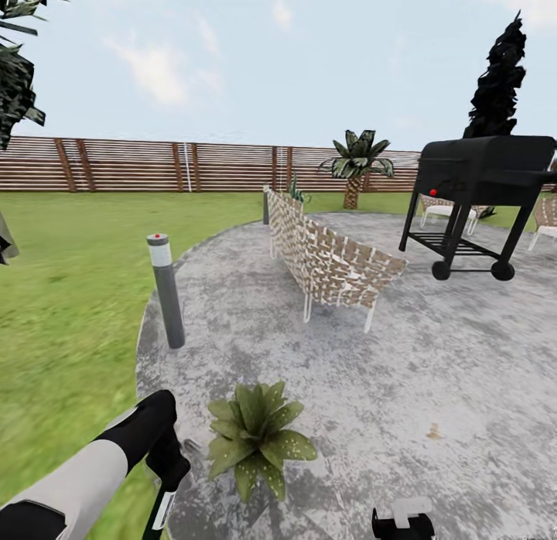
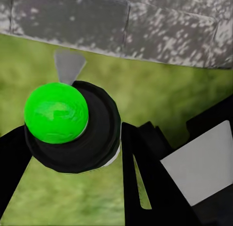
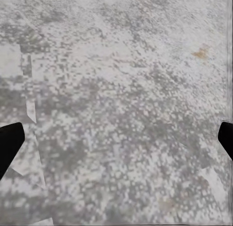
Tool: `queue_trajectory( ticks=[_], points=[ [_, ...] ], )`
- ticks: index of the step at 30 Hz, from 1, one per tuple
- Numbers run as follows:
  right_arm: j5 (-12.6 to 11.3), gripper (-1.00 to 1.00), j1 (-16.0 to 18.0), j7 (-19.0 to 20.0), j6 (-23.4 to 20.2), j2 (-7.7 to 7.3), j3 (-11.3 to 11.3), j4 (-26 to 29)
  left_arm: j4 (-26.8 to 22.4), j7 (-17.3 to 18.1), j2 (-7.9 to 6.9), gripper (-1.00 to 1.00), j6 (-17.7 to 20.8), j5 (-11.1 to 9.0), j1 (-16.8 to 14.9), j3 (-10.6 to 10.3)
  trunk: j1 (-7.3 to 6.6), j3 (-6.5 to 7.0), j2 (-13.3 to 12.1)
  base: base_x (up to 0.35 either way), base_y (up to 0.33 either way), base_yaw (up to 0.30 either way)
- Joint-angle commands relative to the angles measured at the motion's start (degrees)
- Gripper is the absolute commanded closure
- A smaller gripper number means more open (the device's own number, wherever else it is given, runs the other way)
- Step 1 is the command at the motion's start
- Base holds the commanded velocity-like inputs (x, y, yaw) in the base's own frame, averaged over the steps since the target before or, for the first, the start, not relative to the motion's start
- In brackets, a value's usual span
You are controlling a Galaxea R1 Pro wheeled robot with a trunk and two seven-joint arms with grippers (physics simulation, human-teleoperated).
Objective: Pick up the pesticide atomizer in the garden and spray insectifuge to fully cover both potted plants in the garden.
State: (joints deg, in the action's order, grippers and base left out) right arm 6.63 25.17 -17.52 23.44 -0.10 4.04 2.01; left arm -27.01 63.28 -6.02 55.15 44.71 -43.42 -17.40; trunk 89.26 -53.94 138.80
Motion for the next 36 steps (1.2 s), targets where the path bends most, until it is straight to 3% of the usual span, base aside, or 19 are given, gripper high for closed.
queue_trajectory(
  ticks=[1,8,15,17,23,27,28,30,33,36],
  points=[
    [0.5,-1.00,0.1,-0.6,-0.1,0.01,0.4,-0.1,-0.2,0.6,-0.05,1.00,0.3,0.5,0.0,-0.2,-0.01,-0.03,0.0,0.023,0.001,-0.279],
    [0.6,-1.00,0.1,-0.6,-0.1,0.01,0.4,-0.1,-0.2,0.4,-1.14,1.00,0.1,0.9,0.2,-0.1,-0.01,0.06,0.0,0.004,0.000,-0.120],
    [0.6,-1.00,0.1,-0.6,0.0,-0.07,0.4,-0.1,-1.1,0.5,-1.16,1.00,0.1,0.6,1.5,0.0,-0.01,0.07,0.0,0.000,0.000,-0.002],
    [0.7,-1.00,0.1,-0.6,0.0,-0.07,0.4,-0.1,-1.2,0.6,-0.83,1.00,0.2,0.5,1.4,0.0,-0.01,0.07,0.0,0.000,0.000,0.000],
    [0.7,-1.00,0.1,-0.6,0.0,-0.08,0.4,-0.1,-1.3,1.0,3.15,1.00,0.6,0.3,0.7,-0.1,-0.01,0.07,0.0,0.000,0.000,0.000],
    [0.7,-1.00,0.1,-0.6,-0.1,-0.08,0.4,-0.1,-1.2,1.1,1.86,1.00,0.5,0.3,1.1,0.0,-0.01,0.07,0.0,0.000,0.000,0.000],
    [0.7,-1.00,0.1,-0.5,-0.1,-0.08,0.4,-0.1,-1.2,1.2,0.02,1.00,0.4,0.3,1.4,0.0,-0.01,0.07,0.0,0.000,0.000,0.000],
    [0.7,-1.00,0.1,-0.5,-0.1,-0.08,0.4,-0.1,-1.0,1.3,-1.86,1.00,0.3,0.2,1.6,0.1,-0.01,0.07,0.0,0.000,0.000,0.000],
    [0.7,-1.00,0.1,-0.5,-0.2,-0.08,0.4,-0.1,-0.8,1.3,-2.33,1.00,0.2,0.2,1.7,0.0,-0.01,0.07,0.0,0.000,0.000,0.000],
    [0.7,-1.00,0.1,-0.5,-0.2,-0.08,0.4,-0.1,-1.0,1.4,-1.64,1.00,0.2,0.0,1.7,0.0,-0.01,0.07,0.0,0.000,0.000,0.000]
  ],
)
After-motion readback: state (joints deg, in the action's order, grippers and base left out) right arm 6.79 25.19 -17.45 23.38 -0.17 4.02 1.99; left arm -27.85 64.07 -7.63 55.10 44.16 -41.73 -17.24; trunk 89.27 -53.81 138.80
